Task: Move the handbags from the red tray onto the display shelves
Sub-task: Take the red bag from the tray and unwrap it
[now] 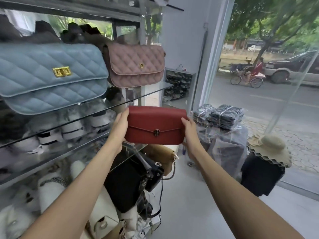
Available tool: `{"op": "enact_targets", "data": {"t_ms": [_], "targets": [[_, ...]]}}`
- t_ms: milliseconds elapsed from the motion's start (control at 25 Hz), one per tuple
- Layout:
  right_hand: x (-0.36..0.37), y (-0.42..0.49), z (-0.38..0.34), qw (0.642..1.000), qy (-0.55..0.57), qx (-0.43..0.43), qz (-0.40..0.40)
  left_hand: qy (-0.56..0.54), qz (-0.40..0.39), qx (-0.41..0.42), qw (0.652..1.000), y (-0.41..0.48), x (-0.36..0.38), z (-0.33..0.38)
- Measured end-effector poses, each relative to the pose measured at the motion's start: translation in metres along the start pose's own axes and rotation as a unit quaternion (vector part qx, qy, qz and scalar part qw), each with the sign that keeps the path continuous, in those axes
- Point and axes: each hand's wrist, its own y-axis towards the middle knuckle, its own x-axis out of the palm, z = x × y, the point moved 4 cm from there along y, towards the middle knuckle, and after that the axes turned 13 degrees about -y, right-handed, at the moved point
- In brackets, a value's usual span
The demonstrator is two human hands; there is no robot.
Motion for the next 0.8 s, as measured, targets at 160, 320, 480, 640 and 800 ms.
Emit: {"op": "enact_targets", "data": {"t_ms": [160, 320, 480, 640, 800], "targets": [[0.025, 0.033, -0.010, 0.998, -0.015, -0.002, -0.063, -0.001, 0.054, -0.004, 0.999, 0.019, -0.014, -0.004], [0.041, 0.058, -0.015, 0.991, -0.030, -0.006, -0.130, -0.019, 0.102, 0.006, 0.995, 0.029, -0.016, -0.007], [0.064, 0.078, -0.020, 0.976, -0.046, -0.011, -0.215, -0.022, 0.154, 0.023, 0.988, 0.037, -0.025, -0.013], [0.079, 0.088, -0.026, 0.963, -0.054, -0.027, -0.261, -0.055, 0.198, 0.035, 0.978, 0.049, -0.047, -0.029], [0.086, 0.098, -0.030, 0.960, -0.049, -0.036, -0.274, -0.086, 0.217, 0.019, 0.972, 0.066, -0.057, -0.045]]}}
